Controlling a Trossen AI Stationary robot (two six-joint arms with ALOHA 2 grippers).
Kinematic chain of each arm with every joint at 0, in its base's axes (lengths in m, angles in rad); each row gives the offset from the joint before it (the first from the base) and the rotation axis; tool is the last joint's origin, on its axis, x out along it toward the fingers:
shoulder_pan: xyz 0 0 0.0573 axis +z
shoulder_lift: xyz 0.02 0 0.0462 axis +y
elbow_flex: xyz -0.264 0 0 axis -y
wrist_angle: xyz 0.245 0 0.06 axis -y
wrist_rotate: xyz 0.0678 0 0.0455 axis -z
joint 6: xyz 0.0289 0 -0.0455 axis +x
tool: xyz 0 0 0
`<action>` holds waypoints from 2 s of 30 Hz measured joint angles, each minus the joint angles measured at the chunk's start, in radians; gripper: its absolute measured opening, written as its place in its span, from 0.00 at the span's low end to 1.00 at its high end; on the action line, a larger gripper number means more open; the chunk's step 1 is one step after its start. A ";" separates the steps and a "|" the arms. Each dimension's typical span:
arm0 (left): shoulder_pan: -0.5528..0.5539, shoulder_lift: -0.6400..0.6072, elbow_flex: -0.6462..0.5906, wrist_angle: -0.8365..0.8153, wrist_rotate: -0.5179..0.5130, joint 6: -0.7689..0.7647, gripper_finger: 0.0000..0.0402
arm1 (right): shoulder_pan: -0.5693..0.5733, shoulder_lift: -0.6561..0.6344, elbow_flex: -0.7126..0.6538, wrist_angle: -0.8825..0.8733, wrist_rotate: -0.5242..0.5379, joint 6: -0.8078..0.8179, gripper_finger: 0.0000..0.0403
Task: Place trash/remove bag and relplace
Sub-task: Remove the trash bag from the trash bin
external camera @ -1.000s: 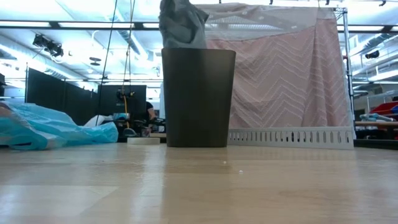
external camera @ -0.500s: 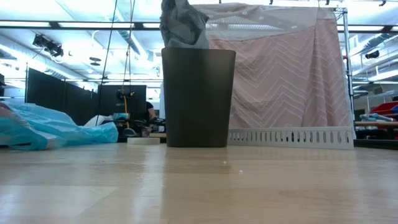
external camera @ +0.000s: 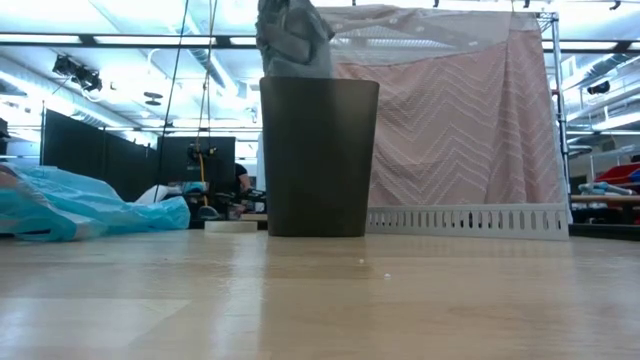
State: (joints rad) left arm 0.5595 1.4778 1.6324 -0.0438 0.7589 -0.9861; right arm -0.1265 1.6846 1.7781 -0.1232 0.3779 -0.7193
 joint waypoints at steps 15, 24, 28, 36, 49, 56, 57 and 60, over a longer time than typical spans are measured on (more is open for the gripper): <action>-0.031 -0.008 0.000 0.001 -0.024 -0.027 0.00 | -0.007 -0.011 0.000 0.020 0.003 -0.049 0.00; -0.079 -0.001 0.000 0.003 -0.014 -0.040 0.00 | -0.004 -0.010 0.000 0.037 -0.084 -0.039 0.00; -0.042 0.001 0.000 0.016 0.009 -0.047 0.00 | 0.004 -0.004 0.000 -0.032 -0.111 -0.007 0.00; 0.009 0.002 0.000 0.014 0.029 -0.067 0.00 | 0.001 -0.001 0.000 -0.097 -0.147 0.018 0.00; 0.043 -0.005 0.000 0.018 0.111 -0.056 0.00 | -0.020 0.008 0.000 -0.169 -0.006 -0.065 0.00; 0.034 -0.006 0.000 0.008 0.104 -0.038 0.00 | -0.018 0.007 0.000 -0.054 -0.003 -0.114 0.00; 0.035 -0.006 0.000 0.008 0.102 -0.038 0.00 | -0.015 0.007 0.000 -0.040 -0.003 -0.115 0.00; 0.035 -0.006 0.000 0.004 0.116 -0.035 0.00 | -0.006 0.005 0.001 -0.030 0.004 -0.144 0.00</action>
State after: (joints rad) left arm 0.5942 1.4715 1.6321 -0.0397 0.8753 -1.0211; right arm -0.1325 1.6894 1.7786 -0.1528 0.3821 -0.8632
